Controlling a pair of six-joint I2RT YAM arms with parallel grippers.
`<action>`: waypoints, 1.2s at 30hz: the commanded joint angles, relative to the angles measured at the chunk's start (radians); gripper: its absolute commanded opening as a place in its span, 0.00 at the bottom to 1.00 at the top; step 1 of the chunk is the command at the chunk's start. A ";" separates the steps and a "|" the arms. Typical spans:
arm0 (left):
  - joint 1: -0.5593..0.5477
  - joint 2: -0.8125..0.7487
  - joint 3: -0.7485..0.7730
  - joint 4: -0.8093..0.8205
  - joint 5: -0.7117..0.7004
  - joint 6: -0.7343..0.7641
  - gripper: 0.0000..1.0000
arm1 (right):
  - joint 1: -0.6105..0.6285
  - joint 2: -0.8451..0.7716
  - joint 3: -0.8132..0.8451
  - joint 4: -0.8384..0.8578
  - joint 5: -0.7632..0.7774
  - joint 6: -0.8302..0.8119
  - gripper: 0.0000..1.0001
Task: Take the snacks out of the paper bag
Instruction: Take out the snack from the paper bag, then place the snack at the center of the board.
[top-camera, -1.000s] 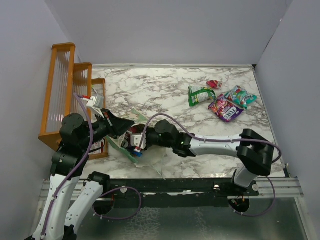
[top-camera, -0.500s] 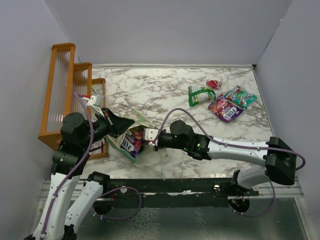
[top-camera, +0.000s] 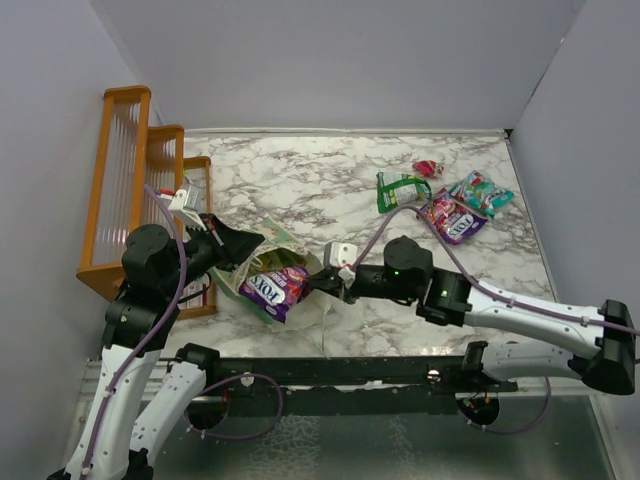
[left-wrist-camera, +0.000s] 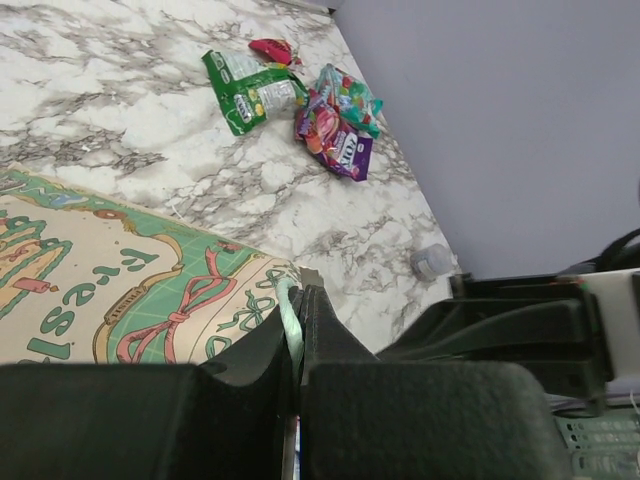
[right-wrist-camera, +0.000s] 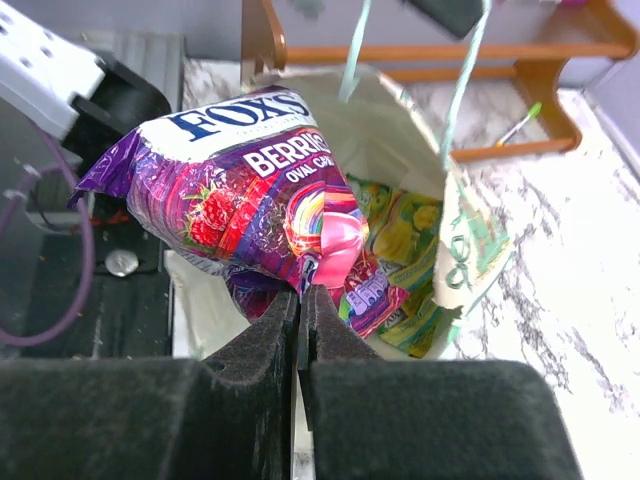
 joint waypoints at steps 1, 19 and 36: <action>0.000 0.001 0.020 -0.027 -0.080 -0.003 0.00 | 0.001 -0.143 0.001 -0.042 -0.048 0.073 0.01; 0.000 -0.008 0.017 -0.057 -0.125 0.006 0.00 | 0.002 -0.492 -0.010 -0.202 0.575 0.093 0.01; 0.000 0.009 0.021 -0.048 -0.110 0.002 0.00 | -0.235 -0.180 -0.147 -0.120 1.125 0.277 0.01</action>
